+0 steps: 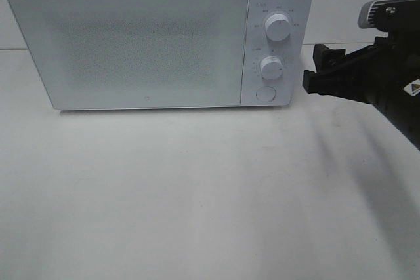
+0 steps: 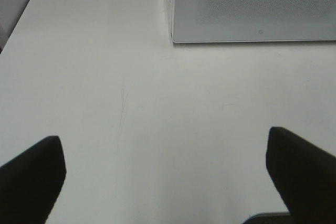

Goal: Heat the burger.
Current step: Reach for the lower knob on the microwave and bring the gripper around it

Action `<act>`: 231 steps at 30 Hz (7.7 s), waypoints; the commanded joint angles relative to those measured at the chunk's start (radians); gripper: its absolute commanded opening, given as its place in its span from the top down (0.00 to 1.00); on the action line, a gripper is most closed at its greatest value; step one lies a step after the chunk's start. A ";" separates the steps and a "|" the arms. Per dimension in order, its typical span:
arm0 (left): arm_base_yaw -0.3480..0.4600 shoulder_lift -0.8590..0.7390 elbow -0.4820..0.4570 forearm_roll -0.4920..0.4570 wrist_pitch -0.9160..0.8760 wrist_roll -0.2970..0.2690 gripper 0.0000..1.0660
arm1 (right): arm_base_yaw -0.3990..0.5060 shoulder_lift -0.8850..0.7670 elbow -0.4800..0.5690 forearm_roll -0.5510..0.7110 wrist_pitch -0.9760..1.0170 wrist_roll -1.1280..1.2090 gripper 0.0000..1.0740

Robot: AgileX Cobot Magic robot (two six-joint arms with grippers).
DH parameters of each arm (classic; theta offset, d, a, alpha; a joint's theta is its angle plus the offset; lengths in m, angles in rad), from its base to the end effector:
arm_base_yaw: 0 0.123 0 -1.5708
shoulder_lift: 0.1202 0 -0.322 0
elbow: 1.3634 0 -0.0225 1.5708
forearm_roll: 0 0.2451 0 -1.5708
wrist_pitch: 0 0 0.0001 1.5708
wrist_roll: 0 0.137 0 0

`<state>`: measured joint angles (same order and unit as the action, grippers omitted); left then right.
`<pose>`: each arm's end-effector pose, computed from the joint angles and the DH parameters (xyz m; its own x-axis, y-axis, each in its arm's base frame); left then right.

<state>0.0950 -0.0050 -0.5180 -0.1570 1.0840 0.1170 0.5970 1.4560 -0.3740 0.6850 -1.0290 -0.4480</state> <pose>-0.0090 -0.0199 0.2575 -0.4480 0.0002 -0.8940 0.0481 0.9986 -0.0239 0.2641 0.0897 0.2419 -0.0686 -0.0967 -0.9929 -0.0291 0.9951 -0.0949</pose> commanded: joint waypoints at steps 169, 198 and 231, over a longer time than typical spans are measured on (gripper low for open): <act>0.003 -0.018 0.001 0.001 -0.011 -0.007 0.08 | 0.069 0.639 -0.491 -0.146 -0.333 1.461 1.00; 0.003 -0.018 0.001 0.001 -0.011 -0.007 0.08 | 0.069 0.639 -0.491 -0.092 -0.368 1.989 1.00; 0.003 -0.018 0.001 0.001 -0.011 -0.007 0.08 | 0.069 0.639 -0.489 -0.036 -0.367 1.954 0.86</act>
<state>0.0950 -0.0050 -0.5180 -0.1570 1.0840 0.1170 0.6610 2.1060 -0.8270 0.7700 -1.2210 1.5330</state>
